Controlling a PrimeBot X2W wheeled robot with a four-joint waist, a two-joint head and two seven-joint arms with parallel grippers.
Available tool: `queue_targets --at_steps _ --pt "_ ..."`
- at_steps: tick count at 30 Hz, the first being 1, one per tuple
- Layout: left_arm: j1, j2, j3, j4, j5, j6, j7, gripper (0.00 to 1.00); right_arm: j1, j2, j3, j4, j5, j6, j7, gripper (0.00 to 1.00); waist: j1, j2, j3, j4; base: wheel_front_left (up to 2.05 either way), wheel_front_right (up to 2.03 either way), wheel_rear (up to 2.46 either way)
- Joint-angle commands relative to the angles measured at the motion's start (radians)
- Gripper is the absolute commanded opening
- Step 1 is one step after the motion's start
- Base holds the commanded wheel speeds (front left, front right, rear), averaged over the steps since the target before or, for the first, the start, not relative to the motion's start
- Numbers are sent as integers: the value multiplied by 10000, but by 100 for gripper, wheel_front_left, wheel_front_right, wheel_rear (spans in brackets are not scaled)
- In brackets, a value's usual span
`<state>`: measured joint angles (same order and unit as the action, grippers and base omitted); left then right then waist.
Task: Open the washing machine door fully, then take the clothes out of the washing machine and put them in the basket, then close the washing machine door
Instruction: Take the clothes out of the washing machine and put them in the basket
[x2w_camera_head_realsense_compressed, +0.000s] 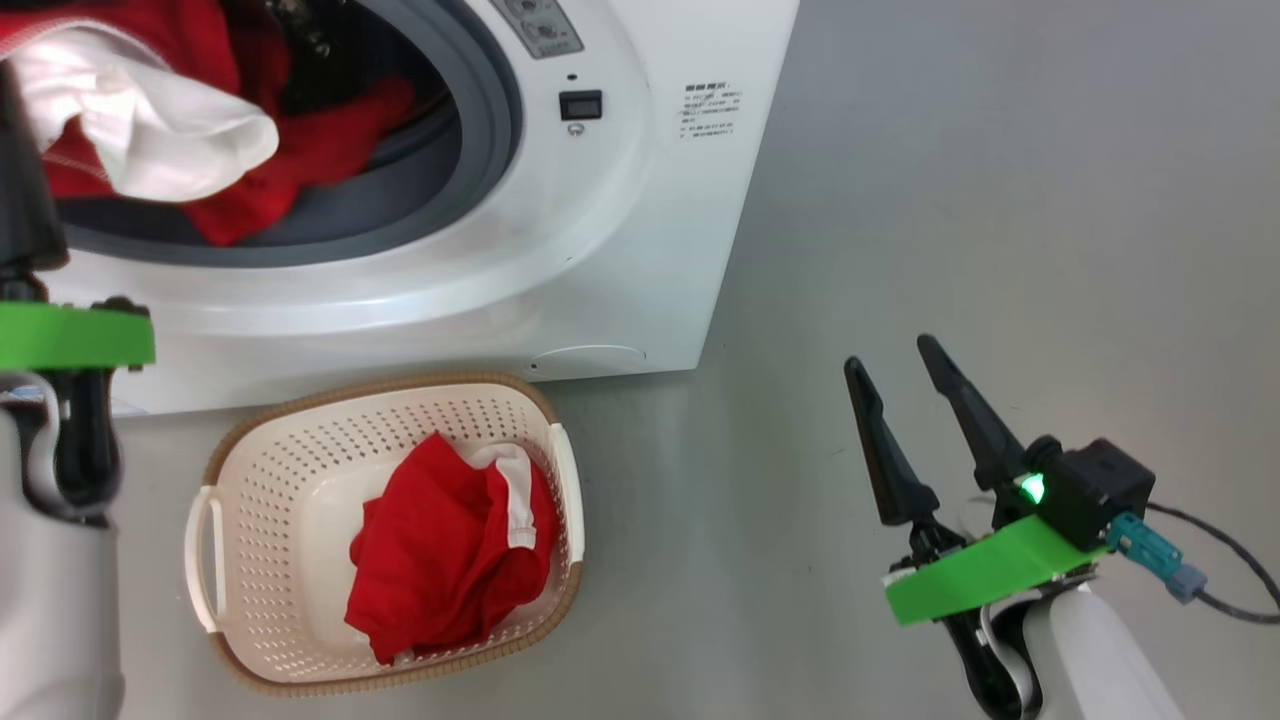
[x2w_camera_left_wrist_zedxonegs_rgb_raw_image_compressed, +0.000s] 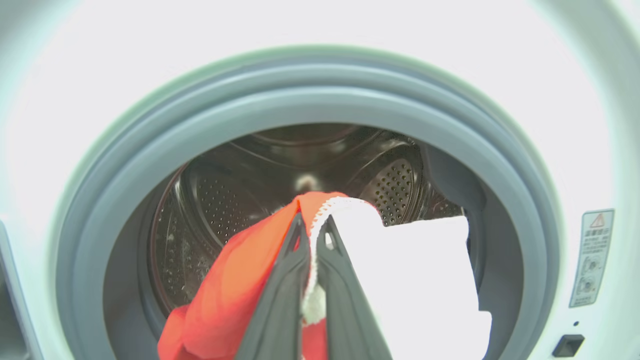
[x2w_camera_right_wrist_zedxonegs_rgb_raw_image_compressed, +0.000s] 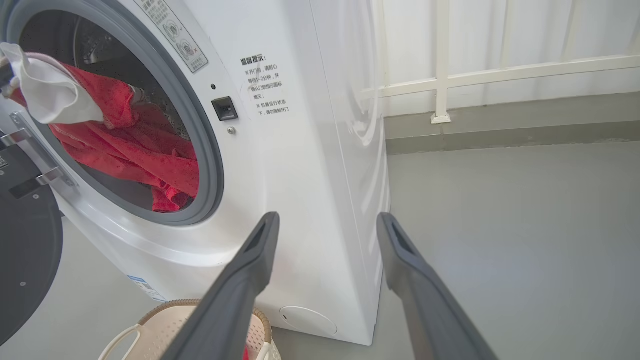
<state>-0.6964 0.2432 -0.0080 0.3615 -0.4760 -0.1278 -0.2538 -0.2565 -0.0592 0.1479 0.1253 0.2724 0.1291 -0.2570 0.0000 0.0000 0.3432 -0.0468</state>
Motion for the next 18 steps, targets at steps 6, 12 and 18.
queue_targets --at_steps 6,12,18 --pt "1125 138 781 -2214 283 -28 -79 0 430 89 171 -202 -131 16 -48 100 0 0 -245 56 0 0 0" --pt "1960 -29 1147 -3894 389 -28 -79 0 536 89 158 -194 -168 16 -48 100 0 0 -361 130 0 0 0" --pt "2759 -166 1049 -4855 516 -28 -80 0 563 89 185 -168 -204 16 -48 100 0 0 -367 217 0 0 0"
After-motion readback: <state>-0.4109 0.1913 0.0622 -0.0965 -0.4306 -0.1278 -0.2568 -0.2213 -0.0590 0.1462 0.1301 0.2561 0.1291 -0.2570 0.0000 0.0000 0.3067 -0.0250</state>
